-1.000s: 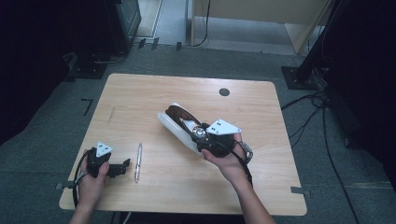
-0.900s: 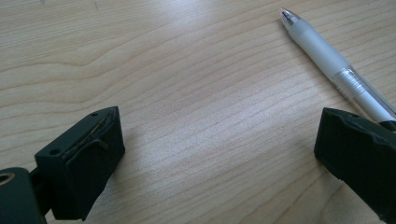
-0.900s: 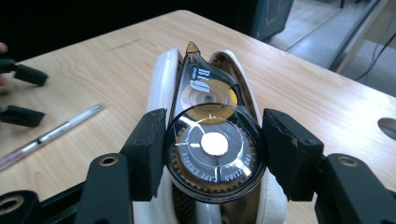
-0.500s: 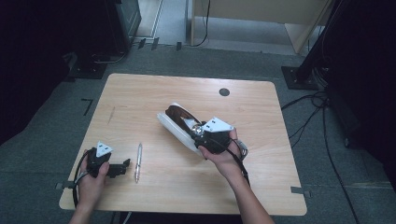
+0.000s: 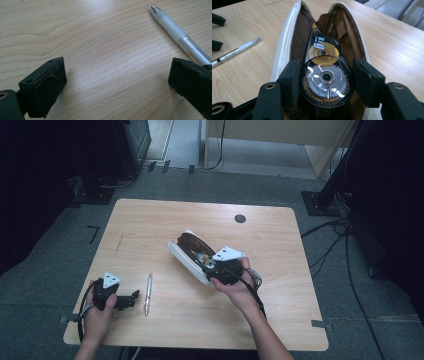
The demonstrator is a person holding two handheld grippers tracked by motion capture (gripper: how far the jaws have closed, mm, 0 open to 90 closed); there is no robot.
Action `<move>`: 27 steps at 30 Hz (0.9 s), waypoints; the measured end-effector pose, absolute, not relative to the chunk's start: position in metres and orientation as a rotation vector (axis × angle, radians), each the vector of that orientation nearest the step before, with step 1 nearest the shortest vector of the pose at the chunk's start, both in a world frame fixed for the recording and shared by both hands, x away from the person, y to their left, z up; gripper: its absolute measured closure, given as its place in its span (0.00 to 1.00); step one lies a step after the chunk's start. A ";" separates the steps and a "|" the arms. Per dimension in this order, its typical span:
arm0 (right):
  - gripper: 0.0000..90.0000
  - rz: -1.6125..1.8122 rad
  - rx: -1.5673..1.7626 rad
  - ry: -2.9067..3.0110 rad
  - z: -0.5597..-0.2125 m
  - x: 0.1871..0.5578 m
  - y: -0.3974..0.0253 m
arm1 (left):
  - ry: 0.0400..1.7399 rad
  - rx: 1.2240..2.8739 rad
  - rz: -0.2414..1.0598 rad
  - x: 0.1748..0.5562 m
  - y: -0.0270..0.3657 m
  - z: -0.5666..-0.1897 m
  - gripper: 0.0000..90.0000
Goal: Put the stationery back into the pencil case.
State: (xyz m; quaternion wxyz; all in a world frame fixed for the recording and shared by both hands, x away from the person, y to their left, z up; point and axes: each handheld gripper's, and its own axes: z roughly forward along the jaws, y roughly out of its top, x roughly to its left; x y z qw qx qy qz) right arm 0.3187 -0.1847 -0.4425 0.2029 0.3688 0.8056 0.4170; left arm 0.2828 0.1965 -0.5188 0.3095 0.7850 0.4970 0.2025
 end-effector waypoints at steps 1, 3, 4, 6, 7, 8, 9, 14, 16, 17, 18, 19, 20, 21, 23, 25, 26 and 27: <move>0.47 1.161 1.036 2.250 -0.443 0.320 -0.184 | 1.313 2.074 0.536 0.283 0.197 -0.519 0.02; 0.47 1.161 1.046 2.268 -0.444 0.321 -0.183 | 1.313 2.074 0.536 0.283 0.197 -0.519 0.02; 0.47 1.156 1.054 2.273 -0.445 0.322 -0.183 | 1.313 2.074 0.535 0.283 0.197 -0.519 0.02; 0.47 1.153 1.071 2.287 -0.447 0.323 -0.182 | 1.313 2.074 0.535 0.283 0.197 -0.519 0.02; 0.47 1.154 1.080 2.293 -0.447 0.323 -0.182 | 1.313 2.074 0.535 0.283 0.197 -0.519 0.02; 0.47 1.156 1.091 2.297 -0.447 0.324 -0.182 | 1.311 2.078 0.535 0.283 0.197 -0.519 0.02; 0.47 1.158 1.095 2.305 -0.448 0.325 -0.183 | 1.311 2.078 0.534 0.283 0.197 -0.519 0.02; 0.47 1.158 1.130 2.340 -0.447 0.328 -0.184 | 1.313 2.075 0.536 0.283 0.197 -0.519 0.02; 0.46 1.150 1.132 2.346 -0.446 0.330 -0.184 | 1.312 2.075 0.536 0.283 0.197 -0.519 0.02; 0.46 1.150 1.140 2.356 -0.446 0.331 -0.184 | 1.313 2.075 0.536 0.283 0.197 -0.519 0.02; 0.46 1.148 1.144 2.361 -0.446 0.331 -0.184 | 1.313 2.075 0.536 0.283 0.197 -0.519 0.02; 0.46 1.149 1.148 2.364 -0.446 0.332 -0.184 | 1.312 2.075 0.537 0.283 0.197 -0.519 0.02; 0.46 1.149 1.148 2.364 -0.446 0.332 -0.184 | 1.312 2.075 0.537 0.283 0.197 -0.519 0.02; 0.47 1.152 1.155 2.376 -0.445 0.333 -0.185 | 1.312 2.075 0.536 0.283 0.197 -0.519 0.02; 0.47 1.150 1.158 2.379 -0.445 0.333 -0.185 | 1.312 2.075 0.537 0.283 0.197 -0.519 0.02; 0.47 1.150 1.163 2.381 -0.445 0.334 -0.185 | 1.313 2.074 0.535 0.283 0.197 -0.519 0.02; 0.47 1.150 1.163 2.384 -0.445 0.334 -0.185 | 1.312 2.075 0.536 0.283 0.197 -0.519 0.02; 0.46 1.148 1.166 2.387 -0.445 0.334 -0.185 | 1.313 2.075 0.535 0.283 0.197 -0.519 0.02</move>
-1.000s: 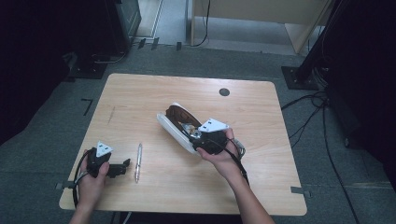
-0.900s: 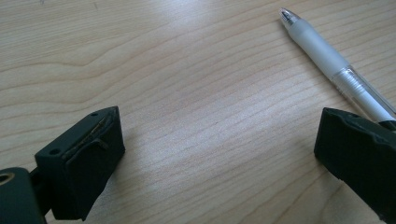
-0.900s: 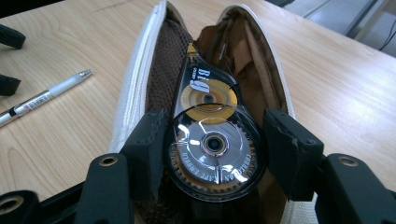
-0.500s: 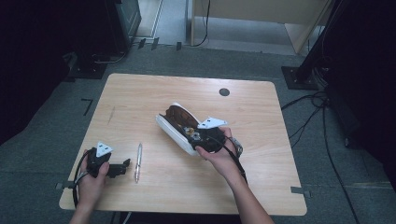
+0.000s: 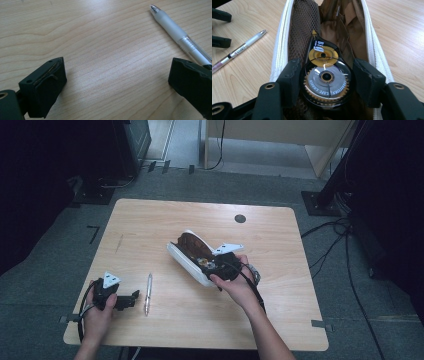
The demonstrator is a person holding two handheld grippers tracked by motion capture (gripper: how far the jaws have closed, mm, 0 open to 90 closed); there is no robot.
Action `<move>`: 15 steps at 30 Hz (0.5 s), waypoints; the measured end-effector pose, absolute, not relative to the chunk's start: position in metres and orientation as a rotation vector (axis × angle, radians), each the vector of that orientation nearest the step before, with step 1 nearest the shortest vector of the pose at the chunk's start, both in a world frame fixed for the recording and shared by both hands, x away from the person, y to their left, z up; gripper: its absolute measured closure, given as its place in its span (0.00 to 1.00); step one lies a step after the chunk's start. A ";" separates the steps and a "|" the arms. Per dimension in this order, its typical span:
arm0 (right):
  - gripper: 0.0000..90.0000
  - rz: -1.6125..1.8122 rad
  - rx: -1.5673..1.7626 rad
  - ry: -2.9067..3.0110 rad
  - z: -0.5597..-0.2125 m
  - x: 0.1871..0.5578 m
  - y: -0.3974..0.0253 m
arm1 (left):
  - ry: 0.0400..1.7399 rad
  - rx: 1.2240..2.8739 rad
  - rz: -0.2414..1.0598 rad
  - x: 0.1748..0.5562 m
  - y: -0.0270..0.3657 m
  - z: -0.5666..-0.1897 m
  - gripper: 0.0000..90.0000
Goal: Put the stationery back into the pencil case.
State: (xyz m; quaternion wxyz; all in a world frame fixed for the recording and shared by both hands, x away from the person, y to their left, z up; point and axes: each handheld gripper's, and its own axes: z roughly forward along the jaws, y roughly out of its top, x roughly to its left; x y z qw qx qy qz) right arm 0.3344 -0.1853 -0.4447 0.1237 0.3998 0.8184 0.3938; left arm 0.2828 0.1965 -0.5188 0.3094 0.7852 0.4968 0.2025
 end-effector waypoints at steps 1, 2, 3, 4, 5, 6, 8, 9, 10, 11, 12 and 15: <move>0.46 1.145 1.174 2.388 -0.444 0.335 -0.185 | 1.313 2.074 0.535 0.283 0.197 -0.519 0.02; 0.46 1.141 1.180 2.392 -0.444 0.335 -0.185 | 1.312 2.075 0.536 0.283 0.197 -0.519 0.02; 0.46 1.139 1.180 2.395 -0.443 0.335 -0.185 | 1.312 2.074 0.535 0.283 0.197 -0.519 0.02; 0.46 1.135 1.184 2.398 -0.443 0.335 -0.185 | 1.313 2.074 0.535 0.283 0.197 -0.519 0.02; 0.46 1.137 1.186 2.399 -0.443 0.335 -0.185 | 1.313 2.074 0.535 0.283 0.197 -0.519 0.02; 0.46 1.138 1.184 2.400 -0.443 0.335 -0.185 | 1.313 2.074 0.535 0.283 0.197 -0.519 0.02; 0.46 1.143 1.183 2.402 -0.443 0.336 -0.186 | 1.313 2.074 0.536 0.283 0.197 -0.519 0.02; 0.46 1.148 1.186 2.401 -0.443 0.336 -0.186 | 1.313 2.074 0.535 0.283 0.197 -0.519 0.02; 0.46 1.151 1.188 2.400 -0.443 0.336 -0.186 | 1.313 2.074 0.535 0.283 0.197 -0.519 0.02; 0.46 1.150 1.185 2.402 -0.443 0.336 -0.186 | 1.313 2.074 0.536 0.283 0.197 -0.519 0.02; 0.46 1.150 1.185 2.401 -0.443 0.336 -0.186 | 1.313 2.074 0.535 0.283 0.197 -0.519 0.02; 0.46 1.154 1.182 2.402 -0.443 0.336 -0.186 | 1.313 2.074 0.535 0.283 0.197 -0.519 0.02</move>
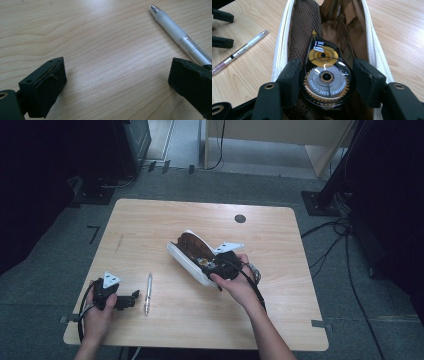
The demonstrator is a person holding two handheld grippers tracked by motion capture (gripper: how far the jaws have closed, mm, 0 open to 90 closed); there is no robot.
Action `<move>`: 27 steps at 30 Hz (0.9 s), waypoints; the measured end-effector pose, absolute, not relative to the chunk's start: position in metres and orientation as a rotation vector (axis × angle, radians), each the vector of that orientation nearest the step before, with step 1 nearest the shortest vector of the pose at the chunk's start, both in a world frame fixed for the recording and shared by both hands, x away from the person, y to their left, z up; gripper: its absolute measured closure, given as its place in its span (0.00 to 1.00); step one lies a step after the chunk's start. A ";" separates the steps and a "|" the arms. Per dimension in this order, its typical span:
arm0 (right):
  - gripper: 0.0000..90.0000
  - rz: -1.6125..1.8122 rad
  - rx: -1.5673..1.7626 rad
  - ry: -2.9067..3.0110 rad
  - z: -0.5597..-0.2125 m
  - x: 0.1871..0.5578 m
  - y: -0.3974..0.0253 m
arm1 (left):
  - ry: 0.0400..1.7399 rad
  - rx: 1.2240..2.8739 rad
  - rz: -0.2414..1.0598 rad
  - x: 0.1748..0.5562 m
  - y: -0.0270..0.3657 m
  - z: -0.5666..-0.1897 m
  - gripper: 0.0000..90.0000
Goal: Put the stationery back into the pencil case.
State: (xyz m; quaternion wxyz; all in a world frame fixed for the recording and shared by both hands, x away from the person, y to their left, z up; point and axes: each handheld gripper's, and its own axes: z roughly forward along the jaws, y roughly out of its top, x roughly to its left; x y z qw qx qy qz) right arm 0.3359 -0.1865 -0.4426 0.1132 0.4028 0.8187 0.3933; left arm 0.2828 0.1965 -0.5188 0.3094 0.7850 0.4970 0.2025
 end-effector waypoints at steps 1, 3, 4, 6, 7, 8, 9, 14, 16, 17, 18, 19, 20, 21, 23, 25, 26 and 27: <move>0.46 1.156 1.182 2.401 -0.443 0.336 -0.187 | 1.313 2.074 0.536 0.283 0.197 -0.519 0.02; 0.46 1.156 1.181 2.400 -0.443 0.336 -0.187 | 1.313 2.074 0.535 0.283 0.197 -0.519 0.02; 0.46 1.156 1.184 2.397 -0.442 0.336 -0.187 | 1.313 2.074 0.535 0.283 0.196 -0.519 0.02; 0.45 1.157 1.185 2.397 -0.443 0.336 -0.187 | 1.313 2.074 0.535 0.283 0.197 -0.519 0.02; 0.44 1.161 1.183 2.398 -0.443 0.336 -0.187 | 1.313 2.074 0.535 0.283 0.196 -0.519 0.02; 0.44 1.159 1.182 2.399 -0.442 0.336 -0.186 | 1.313 2.074 0.535 0.283 0.197 -0.519 0.02; 0.43 1.160 1.181 2.397 -0.442 0.336 -0.186 | 1.313 2.074 0.535 0.283 0.197 -0.519 0.02; 0.45 1.171 1.179 2.397 -0.442 0.336 -0.187 | 1.313 2.074 0.535 0.283 0.197 -0.519 0.02; 0.47 1.186 1.176 2.389 -0.442 0.335 -0.187 | 1.312 2.075 0.536 0.283 0.197 -0.519 0.02; 0.48 1.187 1.175 2.384 -0.441 0.335 -0.188 | 1.312 2.075 0.537 0.283 0.197 -0.519 0.02; 0.50 1.193 1.162 2.373 -0.440 0.335 -0.189 | 1.312 2.075 0.537 0.283 0.197 -0.519 0.02; 0.52 1.201 1.161 2.366 -0.438 0.334 -0.189 | 1.312 2.075 0.537 0.283 0.197 -0.519 0.02; 0.53 1.207 1.155 2.361 -0.437 0.333 -0.190 | 1.312 2.074 0.537 0.283 0.197 -0.519 0.02; 0.55 1.216 1.154 2.348 -0.434 0.332 -0.191 | 1.313 2.073 0.537 0.283 0.197 -0.519 0.02; 0.57 1.241 1.138 2.330 -0.430 0.330 -0.192 | 1.313 2.073 0.537 0.283 0.197 -0.519 0.02; 0.57 1.243 1.130 2.299 -0.425 0.327 -0.192 | 1.311 2.074 0.537 0.283 0.197 -0.519 0.02; 0.57 1.251 1.121 2.289 -0.423 0.325 -0.192 | 1.310 2.075 0.537 0.283 0.197 -0.519 0.02; 0.57 1.258 1.120 2.277 -0.420 0.324 -0.191 | 1.310 2.076 0.537 0.283 0.196 -0.519 0.02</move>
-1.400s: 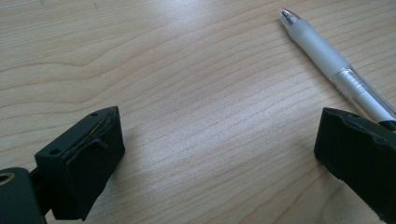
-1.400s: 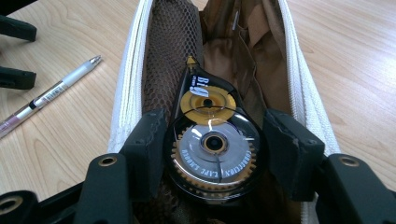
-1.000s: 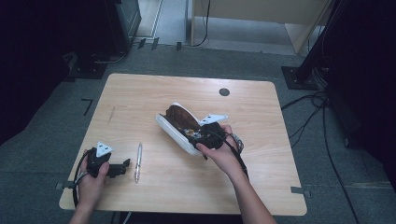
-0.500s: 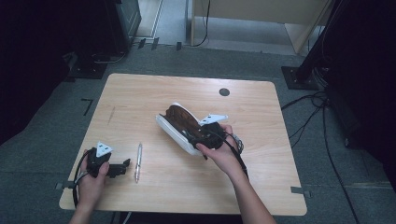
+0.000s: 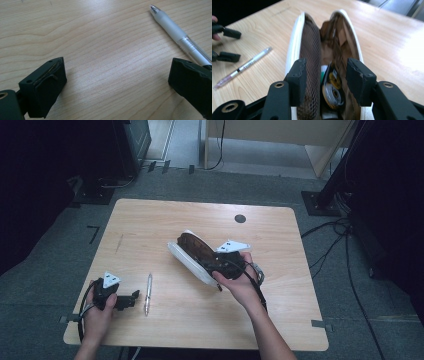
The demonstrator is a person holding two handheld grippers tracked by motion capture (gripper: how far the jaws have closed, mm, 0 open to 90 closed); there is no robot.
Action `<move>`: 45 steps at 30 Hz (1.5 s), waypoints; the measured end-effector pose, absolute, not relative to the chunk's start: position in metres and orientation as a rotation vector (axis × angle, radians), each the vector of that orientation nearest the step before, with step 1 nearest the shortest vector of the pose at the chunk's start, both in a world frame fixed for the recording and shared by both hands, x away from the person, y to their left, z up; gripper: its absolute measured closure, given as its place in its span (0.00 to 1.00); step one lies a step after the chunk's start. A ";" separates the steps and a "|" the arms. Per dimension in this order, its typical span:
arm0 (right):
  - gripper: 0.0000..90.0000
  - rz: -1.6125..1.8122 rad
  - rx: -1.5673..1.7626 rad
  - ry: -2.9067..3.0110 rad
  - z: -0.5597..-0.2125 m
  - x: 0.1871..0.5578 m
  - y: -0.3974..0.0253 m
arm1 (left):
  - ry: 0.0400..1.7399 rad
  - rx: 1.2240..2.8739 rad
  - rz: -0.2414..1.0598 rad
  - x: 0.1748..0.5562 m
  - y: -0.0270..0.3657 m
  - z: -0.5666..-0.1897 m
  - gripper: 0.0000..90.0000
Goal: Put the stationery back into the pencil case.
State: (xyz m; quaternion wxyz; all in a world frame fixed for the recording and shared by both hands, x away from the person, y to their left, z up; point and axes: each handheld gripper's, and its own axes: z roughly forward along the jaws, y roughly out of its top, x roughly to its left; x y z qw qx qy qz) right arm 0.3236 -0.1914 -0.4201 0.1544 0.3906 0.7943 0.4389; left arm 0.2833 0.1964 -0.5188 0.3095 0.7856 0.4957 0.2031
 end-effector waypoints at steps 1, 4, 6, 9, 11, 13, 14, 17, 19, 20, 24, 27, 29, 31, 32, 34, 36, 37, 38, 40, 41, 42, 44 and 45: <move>0.57 1.260 1.111 2.261 -0.417 0.322 -0.191 | 1.309 2.076 0.537 0.283 0.196 -0.519 0.02; 0.56 1.285 1.090 2.227 -0.407 0.316 -0.190 | 1.309 2.075 0.536 0.283 0.196 -0.519 0.02; 0.56 1.300 1.072 2.217 -0.401 0.310 -0.186 | 1.310 2.076 0.536 0.283 0.196 -0.519 0.02; 0.55 1.311 1.054 2.212 -0.396 0.305 -0.181 | 1.310 2.076 0.533 0.283 0.196 -0.519 0.02; 0.54 1.323 1.024 2.221 -0.392 0.297 -0.172 | 1.311 2.076 0.534 0.283 0.196 -0.519 0.02; 0.53 1.335 1.008 2.227 -0.390 0.293 -0.165 | 1.312 2.075 0.534 0.283 0.196 -0.519 0.02; 0.53 1.340 0.995 2.228 -0.390 0.291 -0.161 | 1.311 2.076 0.534 0.283 0.196 -0.519 0.02; 0.53 1.346 0.972 2.245 -0.393 0.285 -0.150 | 1.311 2.075 0.534 0.283 0.197 -0.519 0.02; 0.52 1.349 0.970 2.261 -0.396 0.282 -0.142 | 1.311 2.075 0.534 0.283 0.197 -0.519 0.02; 0.52 1.351 0.970 2.270 -0.399 0.280 -0.138 | 1.311 2.076 0.534 0.283 0.197 -0.519 0.02; 0.50 1.360 0.970 2.311 -0.412 0.274 -0.122 | 1.311 2.076 0.534 0.283 0.197 -0.519 0.02; 0.50 1.368 0.977 2.335 -0.423 0.269 -0.110 | 1.312 2.074 0.534 0.283 0.196 -0.519 0.02; 0.50 1.363 0.976 2.345 -0.430 0.266 -0.101 | 1.312 2.074 0.535 0.283 0.196 -0.519 0.02; 0.50 1.359 0.980 2.359 -0.437 0.263 -0.092 | 1.312 2.072 0.534 0.283 0.196 -0.519 0.02; 0.50 1.362 0.984 2.366 -0.441 0.262 -0.088 | 1.313 2.072 0.533 0.283 0.197 -0.519 0.02; 0.49 1.359 0.994 2.381 -0.449 0.261 -0.080 | 1.319 2.068 0.536 0.283 0.197 -0.519 0.02; 0.49 1.353 1.002 2.397 -0.457 0.261 -0.072 | 1.328 2.070 0.541 0.283 0.198 -0.519 0.02; 0.48 1.357 1.011 2.405 -0.461 0.261 -0.068 | 1.335 2.063 0.542 0.283 0.199 -0.519 0.02; 0.48 1.359 1.022 2.413 -0.465 0.261 -0.063 | 1.343 2.056 0.544 0.283 0.199 -0.519 0.02; 0.47 1.350 1.034 2.433 -0.475 0.261 -0.054 | 1.350 2.055 0.548 0.283 0.199 -0.519 0.02; 0.46 1.341 1.037 2.441 -0.478 0.262 -0.051 | 1.352 2.054 0.548 0.283 0.199 -0.519 0.02; 0.46 1.332 1.047 2.449 -0.482 0.262 -0.047 | 1.352 2.057 0.550 0.284 0.199 -0.519 0.02; 0.44 1.319 1.059 2.463 -0.489 0.264 -0.041 | 1.358 2.051 0.551 0.284 0.200 -0.519 0.02; 0.42 1.315 1.075 2.464 -0.492 0.264 -0.037 | 1.361 2.049 0.553 0.284 0.200 -0.519 0.02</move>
